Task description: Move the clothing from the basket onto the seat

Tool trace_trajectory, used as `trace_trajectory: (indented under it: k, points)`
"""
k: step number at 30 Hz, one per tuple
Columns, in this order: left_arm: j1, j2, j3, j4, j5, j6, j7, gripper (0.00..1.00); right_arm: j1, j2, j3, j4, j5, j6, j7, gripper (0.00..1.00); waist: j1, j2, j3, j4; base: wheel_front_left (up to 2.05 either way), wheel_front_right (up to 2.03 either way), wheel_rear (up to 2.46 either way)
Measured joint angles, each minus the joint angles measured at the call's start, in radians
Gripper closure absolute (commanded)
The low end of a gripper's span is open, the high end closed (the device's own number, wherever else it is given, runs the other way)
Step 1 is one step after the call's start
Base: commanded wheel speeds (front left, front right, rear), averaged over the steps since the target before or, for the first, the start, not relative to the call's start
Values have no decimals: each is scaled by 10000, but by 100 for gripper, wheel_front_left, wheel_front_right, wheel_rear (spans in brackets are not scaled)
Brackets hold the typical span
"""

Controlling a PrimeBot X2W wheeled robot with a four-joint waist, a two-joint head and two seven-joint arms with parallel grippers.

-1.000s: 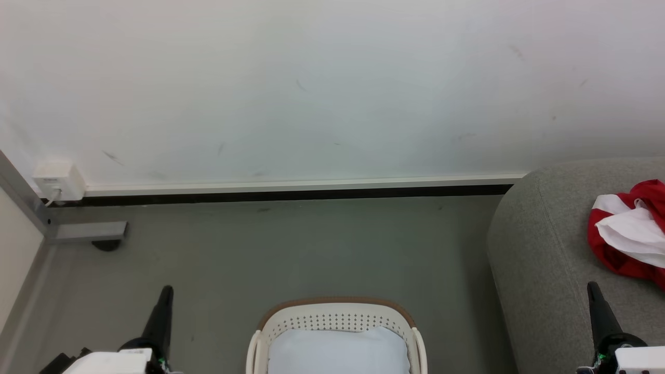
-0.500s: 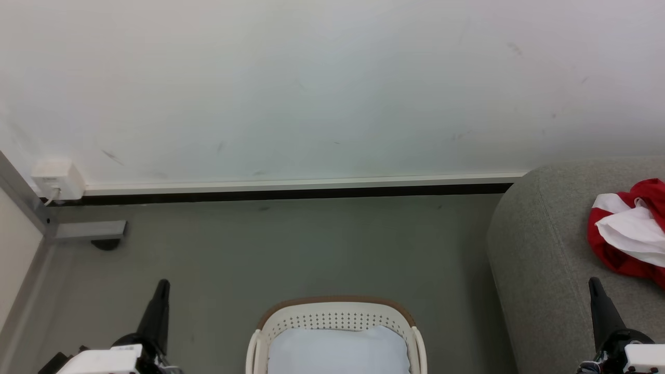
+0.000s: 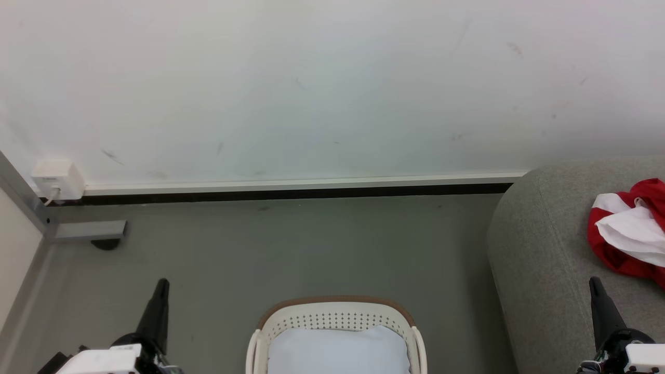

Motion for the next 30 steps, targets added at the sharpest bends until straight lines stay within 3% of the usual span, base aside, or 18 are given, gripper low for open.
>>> trace_trajectory:
  k: [30]
  points:
    - [0,0,0,-2,0,0,0,100,-1,0,0,-2,0,0,0,100,0,0,0,0,0,0,0]
